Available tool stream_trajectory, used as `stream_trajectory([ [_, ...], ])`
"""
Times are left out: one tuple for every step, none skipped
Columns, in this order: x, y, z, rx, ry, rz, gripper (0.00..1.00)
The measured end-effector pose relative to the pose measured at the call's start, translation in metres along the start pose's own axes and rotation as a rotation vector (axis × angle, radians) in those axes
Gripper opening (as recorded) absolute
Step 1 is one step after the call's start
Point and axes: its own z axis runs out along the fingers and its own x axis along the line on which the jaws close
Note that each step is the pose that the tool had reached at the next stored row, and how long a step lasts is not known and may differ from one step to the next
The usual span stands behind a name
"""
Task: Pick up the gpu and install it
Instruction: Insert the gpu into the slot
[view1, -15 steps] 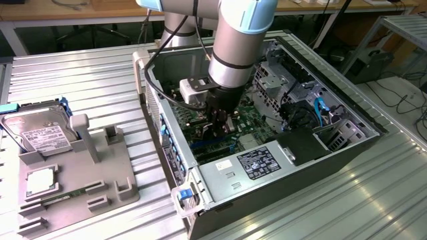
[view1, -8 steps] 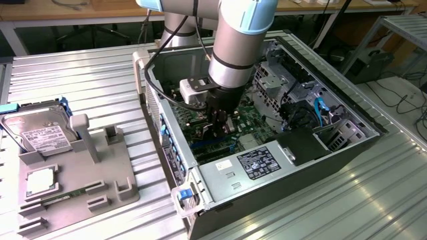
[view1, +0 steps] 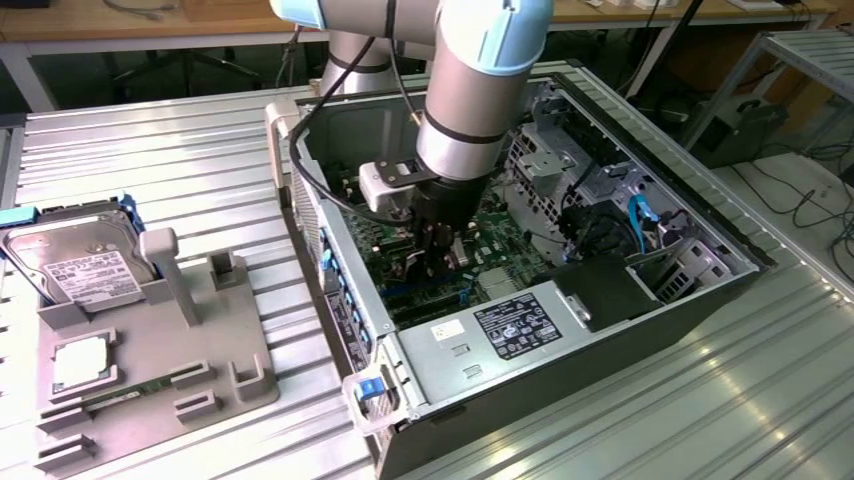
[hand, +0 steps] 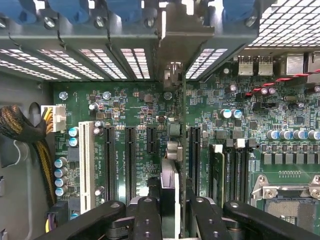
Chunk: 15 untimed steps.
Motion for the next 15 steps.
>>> stream_trajectory([
  [-0.0001,-0.0002,0.0019,0.0006,-0.0008,0.000,0.27],
  [0.0000,-0.0002,0.0041,-0.0003,0.0000,0.000,0.27],
  [0.0001,-0.0002,0.0053,-0.0003,0.0003,0.000,0.27],
  [0.0001,-0.0002,0.0058,-0.0002,-0.0003,0.000,0.27],
  [0.0000,-0.0002,0.0060,-0.0001,-0.0012,0.000,0.27],
  [-0.0001,-0.0003,0.0064,0.0002,-0.0022,0.000,0.27],
  [-0.0001,-0.0003,0.0064,0.0003,-0.0026,0.000,0.27],
  [-0.0002,-0.0003,0.0064,0.0004,-0.0030,0.000,0.27],
  [-0.0002,-0.0003,0.0064,0.0003,-0.0033,0.000,0.27],
  [-0.0001,-0.0003,0.0064,0.0003,-0.0035,0.000,0.27],
  [-0.0001,-0.0003,0.0064,0.0003,-0.0038,0.000,0.27],
  [-0.0001,-0.0003,0.0064,0.0003,-0.0039,0.000,0.27],
  [-0.0002,-0.0003,0.0064,0.0001,-0.0041,0.000,0.27],
  [-0.0005,-0.0004,0.0078,0.0017,-0.0073,0.000,0.29],
  [-0.0003,-0.0003,0.0070,0.0010,-0.0052,0.000,0.29],
])
